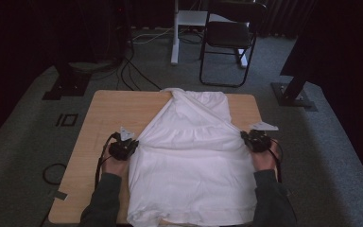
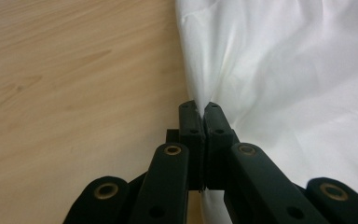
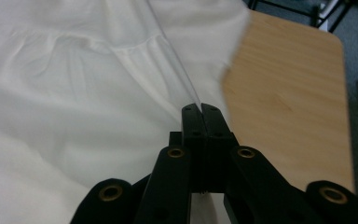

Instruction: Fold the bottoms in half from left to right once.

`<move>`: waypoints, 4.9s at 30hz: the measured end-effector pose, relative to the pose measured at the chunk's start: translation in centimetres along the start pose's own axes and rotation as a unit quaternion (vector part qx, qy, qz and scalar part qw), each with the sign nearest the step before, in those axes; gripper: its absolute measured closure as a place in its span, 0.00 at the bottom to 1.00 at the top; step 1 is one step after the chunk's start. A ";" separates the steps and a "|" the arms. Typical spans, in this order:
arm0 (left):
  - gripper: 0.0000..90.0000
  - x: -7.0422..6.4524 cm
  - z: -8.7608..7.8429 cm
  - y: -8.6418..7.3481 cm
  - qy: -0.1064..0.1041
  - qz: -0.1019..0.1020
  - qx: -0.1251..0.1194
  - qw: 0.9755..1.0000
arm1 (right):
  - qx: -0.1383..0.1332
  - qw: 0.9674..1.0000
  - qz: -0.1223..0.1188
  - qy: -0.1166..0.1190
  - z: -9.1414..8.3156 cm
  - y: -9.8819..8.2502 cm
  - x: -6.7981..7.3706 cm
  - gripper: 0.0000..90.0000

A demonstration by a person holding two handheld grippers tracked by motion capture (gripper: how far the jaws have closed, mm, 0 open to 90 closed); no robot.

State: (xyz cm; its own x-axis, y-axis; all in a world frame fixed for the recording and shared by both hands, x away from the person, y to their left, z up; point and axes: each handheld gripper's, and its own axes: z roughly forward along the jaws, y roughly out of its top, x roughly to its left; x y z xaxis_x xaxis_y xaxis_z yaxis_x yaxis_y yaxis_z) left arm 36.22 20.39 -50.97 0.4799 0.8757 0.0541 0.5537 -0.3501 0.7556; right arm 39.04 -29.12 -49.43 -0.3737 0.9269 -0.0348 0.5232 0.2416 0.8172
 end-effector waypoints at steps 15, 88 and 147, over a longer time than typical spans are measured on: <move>0.61 -0.2 -1.3 -1.5 0.028 -0.017 -0.011 0.999 | 0.071 0.997 0.020 0.032 0.8 -5.9 0.4 0.87; 0.99 -1.3 8.9 4.6 -0.014 0.004 0.062 0.998 | 0.075 0.996 0.039 0.009 9.1 -1.0 0.0 0.98; 0.61 -3.4 8.6 2.9 -0.036 -0.004 0.052 0.998 | 0.080 0.990 0.026 0.112 10.4 2.4 4.2 0.57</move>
State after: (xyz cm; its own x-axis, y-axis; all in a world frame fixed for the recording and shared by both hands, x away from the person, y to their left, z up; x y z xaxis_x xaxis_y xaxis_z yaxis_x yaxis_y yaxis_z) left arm 42.08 13.52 -54.61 0.5208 0.8537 -0.0028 0.6237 -0.3783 0.6840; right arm 46.67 -21.62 -53.55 -0.4947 0.8564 0.1477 0.6538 0.2548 0.7125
